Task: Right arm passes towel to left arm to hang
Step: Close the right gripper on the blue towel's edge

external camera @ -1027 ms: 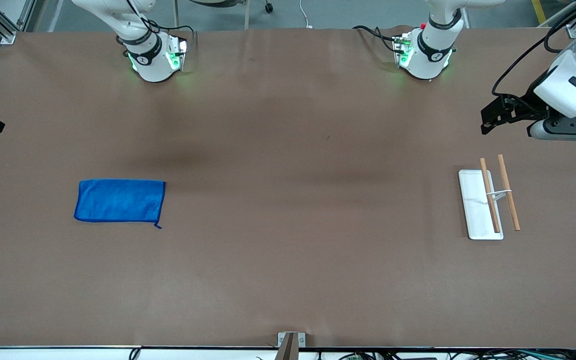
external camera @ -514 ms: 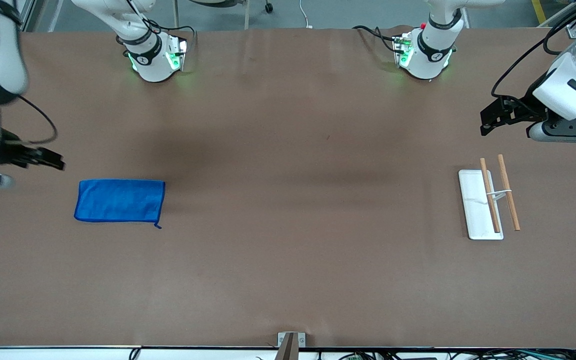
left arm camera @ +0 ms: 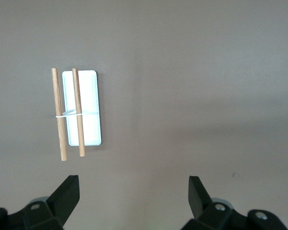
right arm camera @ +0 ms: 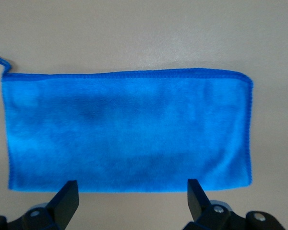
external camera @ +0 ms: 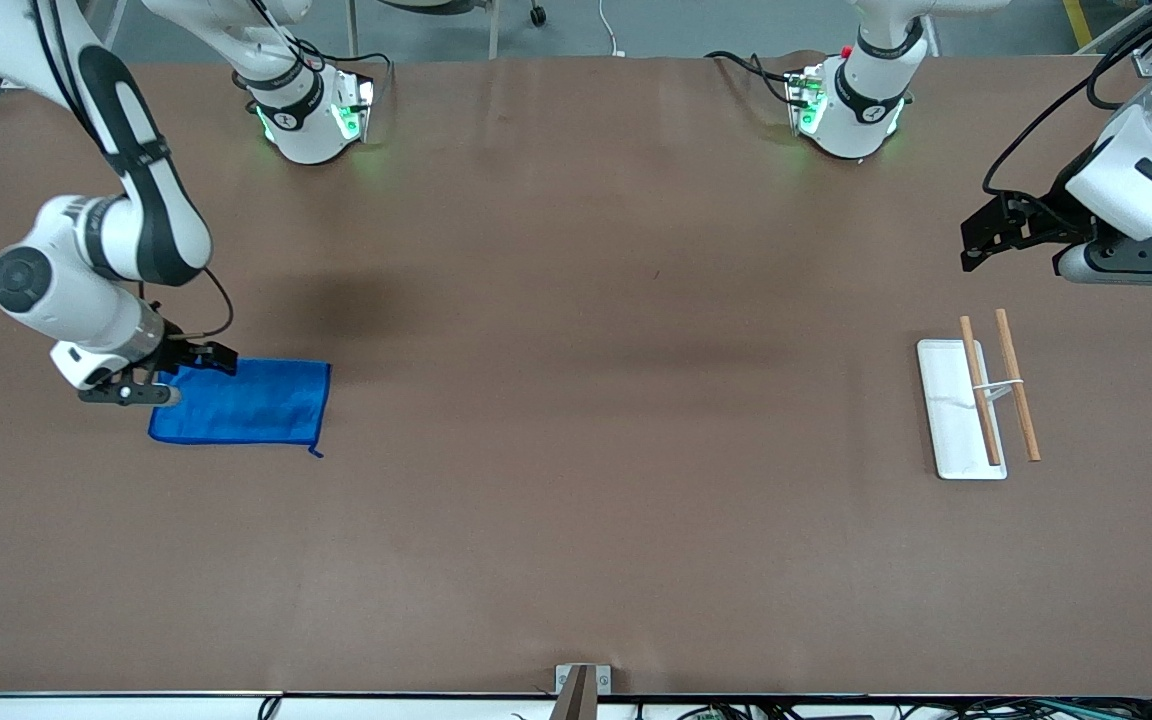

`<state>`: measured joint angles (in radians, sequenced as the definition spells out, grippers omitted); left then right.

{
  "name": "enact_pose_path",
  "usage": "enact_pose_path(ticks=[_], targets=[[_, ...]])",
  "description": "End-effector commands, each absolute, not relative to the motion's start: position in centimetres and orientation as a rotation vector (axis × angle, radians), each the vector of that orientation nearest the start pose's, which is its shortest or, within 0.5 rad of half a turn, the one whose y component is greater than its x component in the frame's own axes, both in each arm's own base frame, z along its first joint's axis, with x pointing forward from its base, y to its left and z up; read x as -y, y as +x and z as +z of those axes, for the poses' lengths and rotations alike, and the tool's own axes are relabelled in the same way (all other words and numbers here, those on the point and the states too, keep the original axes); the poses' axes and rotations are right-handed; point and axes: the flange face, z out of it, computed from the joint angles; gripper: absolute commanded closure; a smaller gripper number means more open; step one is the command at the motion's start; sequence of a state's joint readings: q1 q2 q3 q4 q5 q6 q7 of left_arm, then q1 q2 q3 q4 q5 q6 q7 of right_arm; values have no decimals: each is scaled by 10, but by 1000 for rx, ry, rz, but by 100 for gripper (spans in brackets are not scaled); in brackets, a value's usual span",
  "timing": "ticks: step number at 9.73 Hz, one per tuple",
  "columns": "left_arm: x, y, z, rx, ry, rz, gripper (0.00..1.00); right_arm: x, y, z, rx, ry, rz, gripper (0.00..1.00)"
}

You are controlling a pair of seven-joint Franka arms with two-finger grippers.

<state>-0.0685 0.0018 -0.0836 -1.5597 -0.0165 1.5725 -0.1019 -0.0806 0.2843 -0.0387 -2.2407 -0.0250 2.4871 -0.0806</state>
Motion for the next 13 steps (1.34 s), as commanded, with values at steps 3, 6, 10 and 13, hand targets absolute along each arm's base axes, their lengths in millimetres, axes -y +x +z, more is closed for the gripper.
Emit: enact_pose_path(ticks=[3, 6, 10, 13], targets=[[88, 553, 612, -75, -3155, 27, 0, 64, 527, 187, 48, -3173, 67, 0], [87, 553, 612, -72, -3155, 27, 0, 63, 524, 171, 47, -3172, 77, 16], [88, 553, 612, -72, -3155, 30, 0, 64, 524, 167, 36, -3170, 81, 77], [90, 553, 611, -79, -3155, 32, 0, 64, 525, 179, 20, -3165, 151, 98]])
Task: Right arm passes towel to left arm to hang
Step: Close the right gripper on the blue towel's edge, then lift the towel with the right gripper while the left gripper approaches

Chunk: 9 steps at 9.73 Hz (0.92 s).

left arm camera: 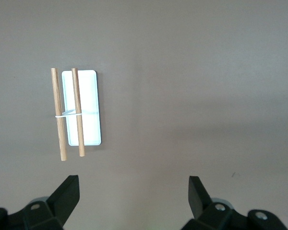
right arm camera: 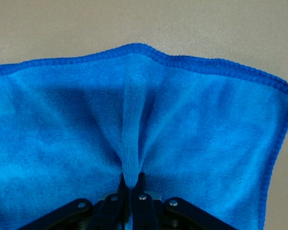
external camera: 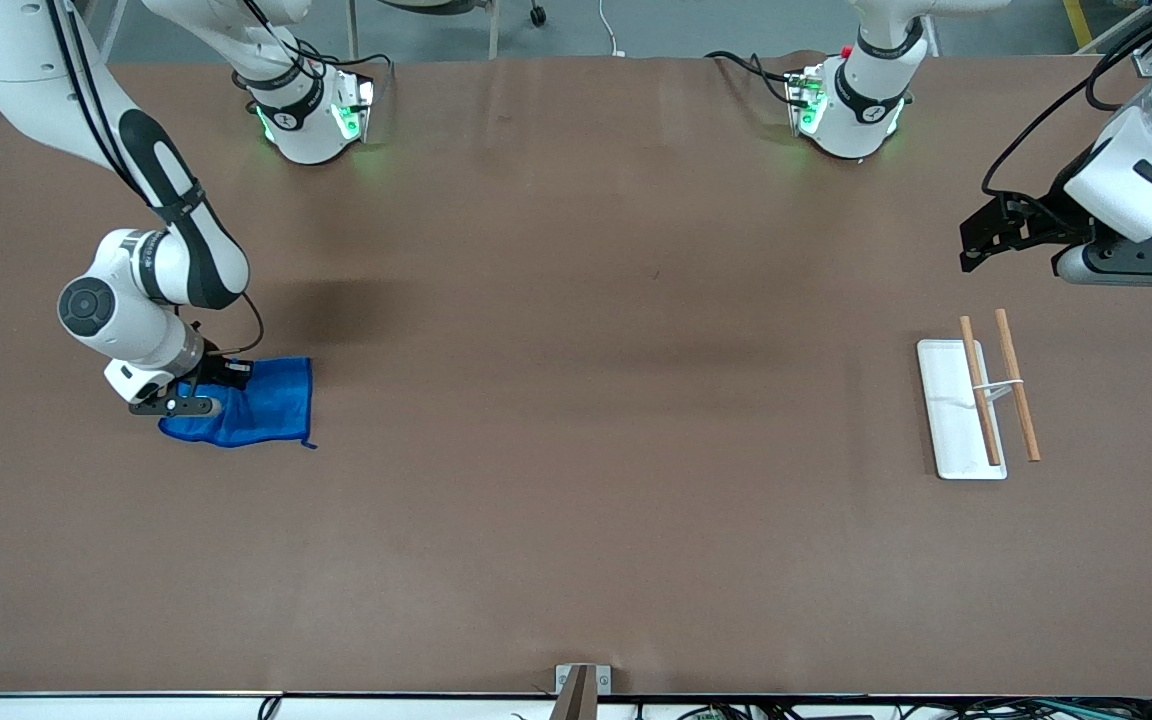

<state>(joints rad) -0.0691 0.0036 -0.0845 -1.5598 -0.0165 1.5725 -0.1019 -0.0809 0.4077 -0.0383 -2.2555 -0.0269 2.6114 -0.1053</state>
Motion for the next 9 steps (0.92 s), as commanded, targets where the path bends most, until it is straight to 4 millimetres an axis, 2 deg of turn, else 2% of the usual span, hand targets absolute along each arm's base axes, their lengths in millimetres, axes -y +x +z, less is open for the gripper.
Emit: enact_pose_path(ticks=[1, 3, 5, 7, 8, 9], targets=[[90, 553, 611, -79, -3155, 32, 0, 63, 536, 211, 34, -3160, 199, 99], [90, 553, 610, -79, -3153, 32, 0, 44, 556, 275, 93, -3138, 322, 100], [91, 553, 610, -82, -3153, 32, 0, 8, 555, 332, 164, -3128, 314, 100], [91, 554, 609, -82, -3153, 34, 0, -50, 549, 370, 282, -3083, 347, 100], [94, 555, 608, -87, -3155, 37, 0, -69, 549, 388, 275, -3017, 293, 100], [96, 555, 611, -92, -3159, 28, 0, -92, 546, 395, 278, -2951, 274, 100]])
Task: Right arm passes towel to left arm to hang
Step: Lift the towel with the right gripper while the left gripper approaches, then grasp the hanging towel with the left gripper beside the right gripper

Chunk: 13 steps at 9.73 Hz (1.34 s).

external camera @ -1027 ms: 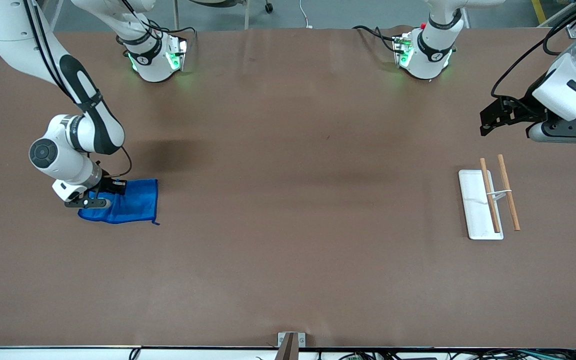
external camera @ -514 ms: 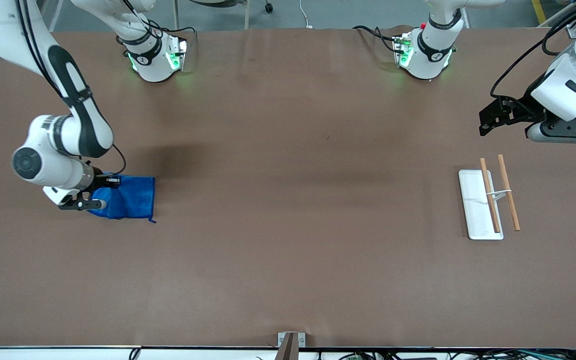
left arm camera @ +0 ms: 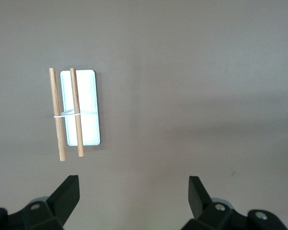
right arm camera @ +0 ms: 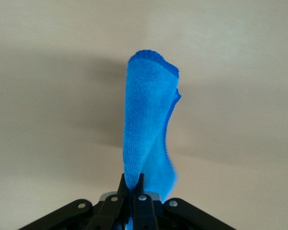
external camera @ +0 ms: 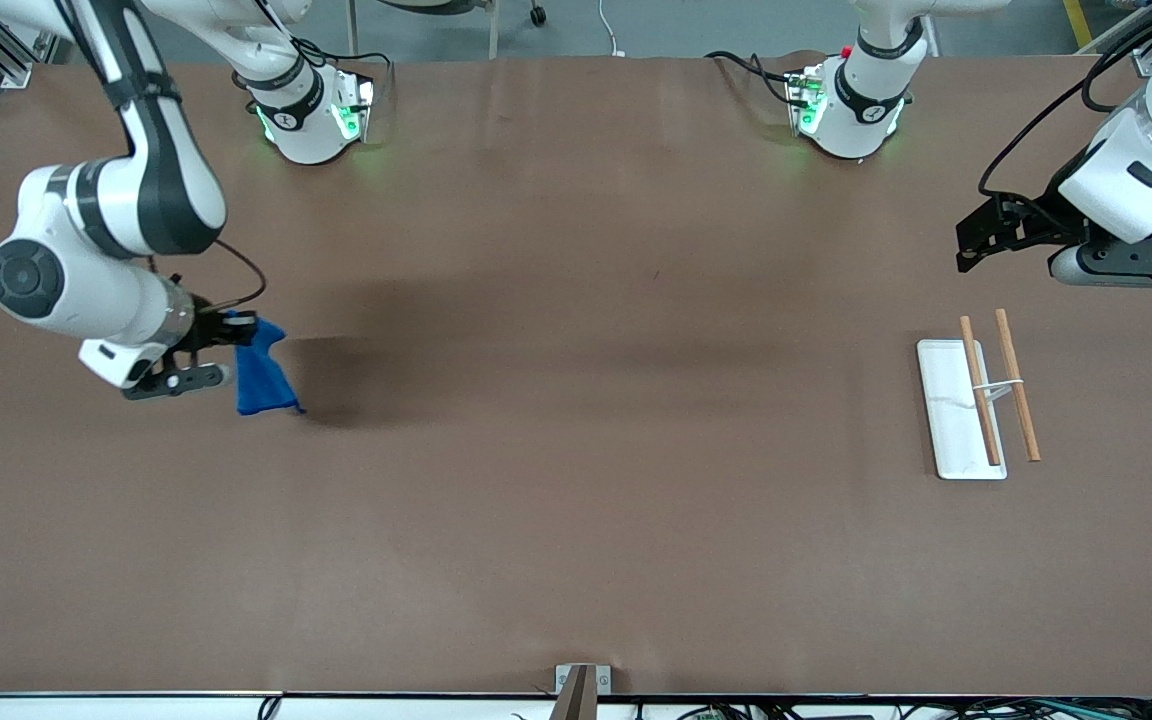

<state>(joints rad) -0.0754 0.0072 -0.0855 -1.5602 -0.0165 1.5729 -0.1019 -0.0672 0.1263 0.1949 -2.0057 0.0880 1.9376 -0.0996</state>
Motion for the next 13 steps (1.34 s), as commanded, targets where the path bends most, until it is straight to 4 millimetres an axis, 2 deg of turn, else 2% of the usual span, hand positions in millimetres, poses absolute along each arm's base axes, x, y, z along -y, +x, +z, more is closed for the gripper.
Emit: enact_pose_path(ticks=[1, 3, 4, 5, 6, 7, 9, 10, 11, 12, 13], targets=[[98, 556, 620, -75, -3160, 2, 0, -129, 543, 404, 278, -2850, 247, 100], [107, 576, 608, 17, -3176, 35, 1, -166, 546, 422, 144, -2592, 205, 100], [121, 577, 601, 38, -3177, 59, 1, -196, 542, 432, 124, -2473, 181, 100], [126, 576, 600, 14, -3173, 60, 0, -216, 539, 438, 79, -2371, 182, 100], [144, 572, 599, -54, -3181, 68, 0, -243, 530, 443, 33, -2245, 215, 100], [164, 568, 595, -109, -3188, 75, 1, -261, 524, 448, 3, -2158, 238, 100], [185, 557, 583, -142, -3290, 181, 1, -289, 514, 455, -30, -2028, 274, 100], [193, 555, 580, -186, -3381, 240, 1, -308, 508, 461, -60, -1910, 288, 100], [194, 554, 575, -279, -3470, 290, 0, -323, 504, 463, -82, -1802, 288, 100], [198, 550, 564, -320, -3549, 374, 0, -328, 505, 461, -116, -1741, 301, 100], [208, 544, 552, -324, -3601, 451, 0, -341, 499, 464, -137, -1681, 322, 100]])
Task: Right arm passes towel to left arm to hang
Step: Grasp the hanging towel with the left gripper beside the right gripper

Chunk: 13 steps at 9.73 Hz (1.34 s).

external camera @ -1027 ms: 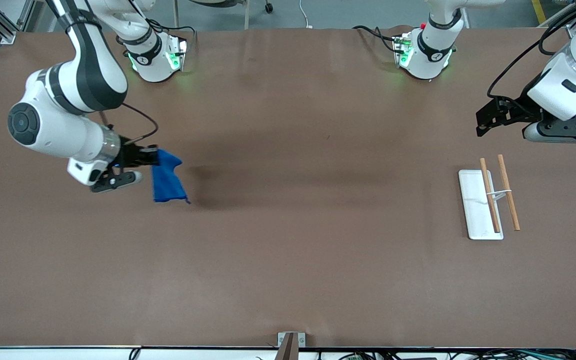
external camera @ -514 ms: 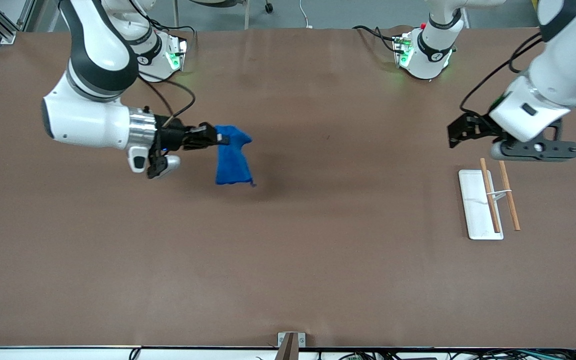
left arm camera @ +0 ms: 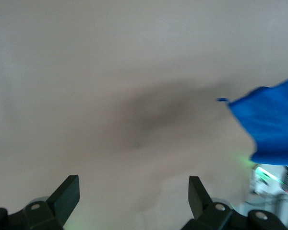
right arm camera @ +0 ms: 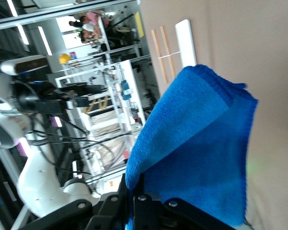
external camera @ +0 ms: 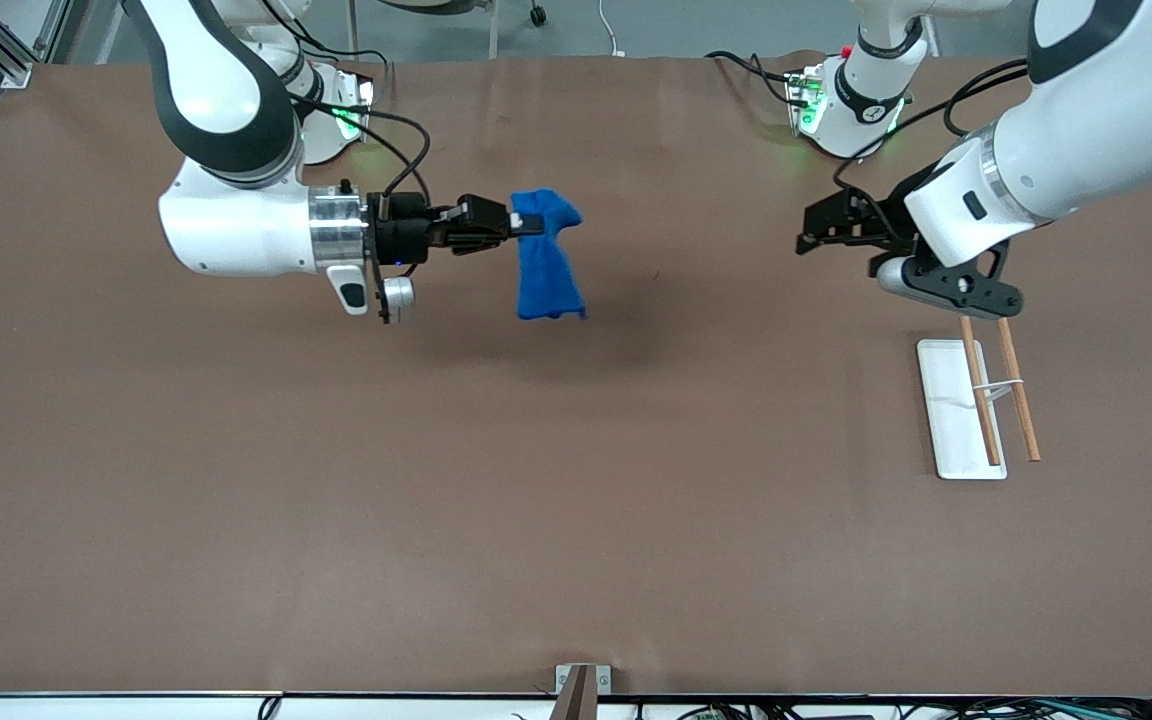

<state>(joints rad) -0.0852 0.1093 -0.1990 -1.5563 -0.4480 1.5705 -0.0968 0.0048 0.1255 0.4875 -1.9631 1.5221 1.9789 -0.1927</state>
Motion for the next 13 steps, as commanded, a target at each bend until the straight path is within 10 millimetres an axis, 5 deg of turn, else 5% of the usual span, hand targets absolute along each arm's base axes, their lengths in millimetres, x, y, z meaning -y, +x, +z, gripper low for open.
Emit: enact_pose_path(ticks=[1, 5, 8, 11, 13], targets=[[215, 538, 540, -344, -3658, 521, 0, -351, 495, 467, -138, -1636, 315, 100], [226, 492, 481, -300, -3894, 870, 1, -362, 491, 468, -139, -1572, 288, 100], [226, 471, 439, -222, -4094, 966, 1, -365, 489, 468, -135, -1573, 292, 100], [215, 432, 397, 41, -4401, 725, 1, -364, 489, 468, -135, -1572, 292, 100], [241, 420, 379, 300, -4492, 518, 1, -364, 489, 468, -135, -1572, 292, 100]])
